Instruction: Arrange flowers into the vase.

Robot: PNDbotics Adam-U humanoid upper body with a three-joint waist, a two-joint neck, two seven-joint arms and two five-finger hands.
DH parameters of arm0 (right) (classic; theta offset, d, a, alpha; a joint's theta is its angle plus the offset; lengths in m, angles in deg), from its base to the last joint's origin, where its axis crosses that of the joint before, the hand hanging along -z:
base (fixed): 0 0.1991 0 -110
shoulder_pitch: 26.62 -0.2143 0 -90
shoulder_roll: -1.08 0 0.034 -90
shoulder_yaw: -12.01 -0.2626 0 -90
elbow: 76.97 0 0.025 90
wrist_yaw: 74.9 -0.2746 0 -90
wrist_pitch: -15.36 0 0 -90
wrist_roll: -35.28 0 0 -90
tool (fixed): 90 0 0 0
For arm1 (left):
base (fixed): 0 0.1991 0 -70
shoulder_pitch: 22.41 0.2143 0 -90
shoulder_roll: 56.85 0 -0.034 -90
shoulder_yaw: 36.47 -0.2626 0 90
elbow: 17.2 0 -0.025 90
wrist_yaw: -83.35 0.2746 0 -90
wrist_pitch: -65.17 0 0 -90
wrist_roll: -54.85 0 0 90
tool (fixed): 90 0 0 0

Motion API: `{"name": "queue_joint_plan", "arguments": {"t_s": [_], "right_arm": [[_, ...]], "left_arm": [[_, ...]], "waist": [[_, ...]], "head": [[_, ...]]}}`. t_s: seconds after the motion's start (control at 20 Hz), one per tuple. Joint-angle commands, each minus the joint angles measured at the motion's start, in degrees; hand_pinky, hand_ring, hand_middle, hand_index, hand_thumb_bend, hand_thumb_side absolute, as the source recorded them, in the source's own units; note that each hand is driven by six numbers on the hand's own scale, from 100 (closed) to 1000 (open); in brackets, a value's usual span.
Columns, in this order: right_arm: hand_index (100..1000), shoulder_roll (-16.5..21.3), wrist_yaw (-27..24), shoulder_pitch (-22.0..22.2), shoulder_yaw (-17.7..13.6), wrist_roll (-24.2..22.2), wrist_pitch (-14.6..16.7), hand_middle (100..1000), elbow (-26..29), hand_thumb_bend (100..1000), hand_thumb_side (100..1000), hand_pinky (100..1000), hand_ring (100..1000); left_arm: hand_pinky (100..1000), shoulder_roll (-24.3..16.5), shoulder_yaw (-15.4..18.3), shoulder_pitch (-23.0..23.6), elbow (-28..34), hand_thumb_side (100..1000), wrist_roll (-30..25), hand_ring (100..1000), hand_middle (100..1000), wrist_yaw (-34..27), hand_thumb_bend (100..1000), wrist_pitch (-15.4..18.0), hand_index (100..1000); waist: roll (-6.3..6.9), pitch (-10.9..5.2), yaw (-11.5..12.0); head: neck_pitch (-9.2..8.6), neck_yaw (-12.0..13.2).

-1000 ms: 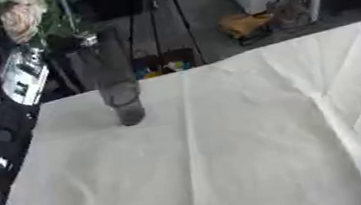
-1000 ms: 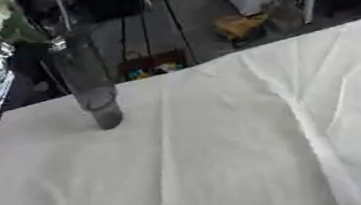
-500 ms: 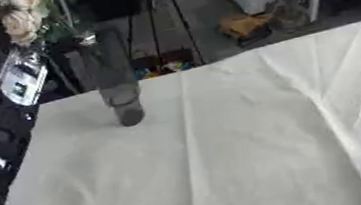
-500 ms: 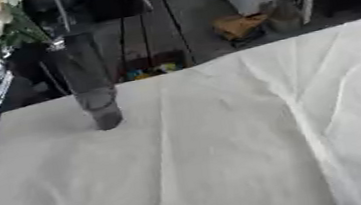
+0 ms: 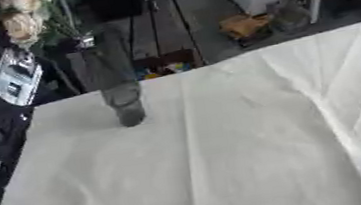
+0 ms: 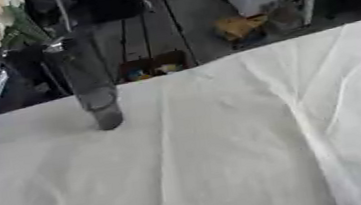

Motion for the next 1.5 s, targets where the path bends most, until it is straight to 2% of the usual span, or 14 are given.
{"name": "queue_joint_plan", "arguments": {"t_s": [0.05, 0.5, 0.9, 1.25, 1.5], "right_arm": [[856, 0.9, -0.3, -0.3, -0.7, 0.0, 0.1, 669, 0.4, 100, 898, 791, 764], [856, 0.8, -0.2, -0.1, -0.8, 0.1, 0.1, 669, 0.3, 100, 899, 790, 764], [856, 0.8, -0.2, 0.2, -1.0, 0.3, 0.1, 668, 0.1, 100, 900, 790, 765], [856, 0.5, -0.1, 0.5, -1.3, 0.5, 0.2, 668, 0.2, 100, 901, 790, 764], [856, 0.1, 0.1, 0.7, -1.5, 0.7, 0.2, 668, 0.2, 100, 902, 789, 764]], "left_arm": [[837, -2.8, 0.4, -0.7, 1.4, 598, -0.6, 737, 800, -1.4, 1000, 0.5, 716], [840, -4.0, -1.0, 0.6, 4.3, 592, -2.2, 746, 808, 0.5, 1000, 1.1, 739], [837, -6.3, -2.6, 3.3, 9.8, 598, -4.2, 745, 806, -1.0, 1000, 2.1, 741], [830, -10.8, -3.7, 9.4, 18.9, 616, -2.2, 739, 801, -6.2, 1000, 2.3, 726], [814, -13.2, -2.2, 15.7, 26.1, 647, 1.8, 723, 788, -10.6, 1000, 2.7, 690]], "waist": [[-0.53, -0.99, 0.1], [-0.58, -1.07, 1.2], [-0.62, -1.12, 2.5], [-0.9, -0.68, 3.6], [-1.29, -0.14, 4.7]], "head": [[-0.1, -0.2], [0.11, -0.6], [0.12, -1.1], [0.03, -1.6], [0.03, -1.9]]}}
